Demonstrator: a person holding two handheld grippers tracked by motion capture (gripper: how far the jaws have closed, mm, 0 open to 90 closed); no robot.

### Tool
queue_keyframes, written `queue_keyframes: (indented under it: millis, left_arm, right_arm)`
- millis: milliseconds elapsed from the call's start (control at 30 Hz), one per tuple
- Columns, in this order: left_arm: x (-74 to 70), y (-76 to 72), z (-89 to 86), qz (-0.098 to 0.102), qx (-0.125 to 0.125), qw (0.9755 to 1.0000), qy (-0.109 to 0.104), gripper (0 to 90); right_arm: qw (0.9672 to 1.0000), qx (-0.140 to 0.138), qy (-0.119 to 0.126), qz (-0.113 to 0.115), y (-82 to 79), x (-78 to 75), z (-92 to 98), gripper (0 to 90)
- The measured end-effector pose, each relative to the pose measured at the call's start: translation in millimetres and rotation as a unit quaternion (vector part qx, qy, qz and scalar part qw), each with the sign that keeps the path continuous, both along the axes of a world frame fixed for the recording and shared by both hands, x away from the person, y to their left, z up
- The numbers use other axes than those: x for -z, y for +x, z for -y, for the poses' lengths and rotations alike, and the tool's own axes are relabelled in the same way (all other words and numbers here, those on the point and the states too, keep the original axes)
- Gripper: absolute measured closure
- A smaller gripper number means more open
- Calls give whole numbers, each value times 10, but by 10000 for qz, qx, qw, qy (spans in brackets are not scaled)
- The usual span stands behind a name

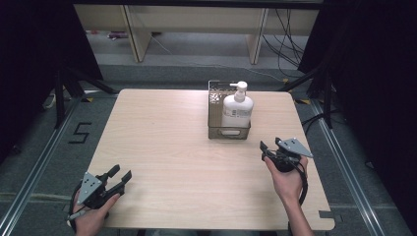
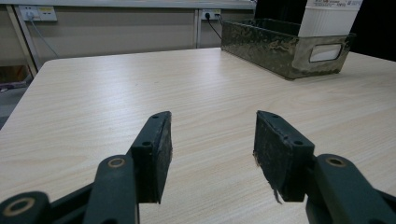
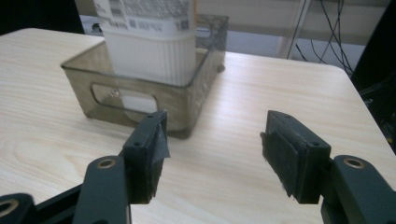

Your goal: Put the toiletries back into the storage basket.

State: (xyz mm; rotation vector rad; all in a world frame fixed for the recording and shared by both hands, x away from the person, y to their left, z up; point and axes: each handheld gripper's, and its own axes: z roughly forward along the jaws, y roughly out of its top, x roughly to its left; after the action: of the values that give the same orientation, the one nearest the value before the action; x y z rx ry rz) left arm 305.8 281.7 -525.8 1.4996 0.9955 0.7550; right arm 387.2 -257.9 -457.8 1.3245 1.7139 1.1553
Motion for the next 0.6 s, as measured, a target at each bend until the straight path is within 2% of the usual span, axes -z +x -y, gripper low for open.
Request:
queue_keyframes:
  millis: [33, 67, 167, 233, 333, 400, 433, 467, 533, 567, 600]
  left_arm:
    - [0, 0, 0, 0, 4, 10000, 0, 462]
    - [0, 0, 0, 0, -1, 10000, 1, 463]
    - [0, -5, 3, -3, -9, 10000, -20, 462]
    - [0, -5, 3, -7, -13, 10000, -20, 462]
    - [2, -3, 2, 7, -4, 10000, -34, 462]
    - [1, -3, 2, 7, -2, 10000, -34, 461]
    - [1, -3, 2, 6, -1, 10000, -34, 461]
    - [0, -5, 2, -3, -5, 10000, -27, 461]
    - [1, -2, 4, 12, 10, 10000, -36, 461]
    - [0, -4, 4, 2, 4, 10000, -24, 461]
    - [-1, -5, 3, -3, 2, 10000, -21, 461]
  right_arm:
    - [9999, 23, -146, -57, -17, 11, 38, 406]
    - [9999, 1, -139, -30, -23, 43, 64, 405]
    - [9999, 96, 46, -114, -76, 121, 93, 404]
    - [9998, 39, -152, -133, -97, 154, 155, 403]
    - [9999, 52, -16, -88, -129, 229, 182, 403]
    - [9996, 166, 49, -212, -179, 263, 174, 402]
    - [9998, 25, -71, -173, -177, 285, 212, 401]
    - [9998, 50, -89, -168, -189, 311, 215, 400]
    - [9997, 123, -55, -205, -228, 346, 216, 399]
    - [9998, 97, -74, -153, -230, 374, 223, 398]
    - [9997, 152, 27, -193, -254, 390, 214, 398]
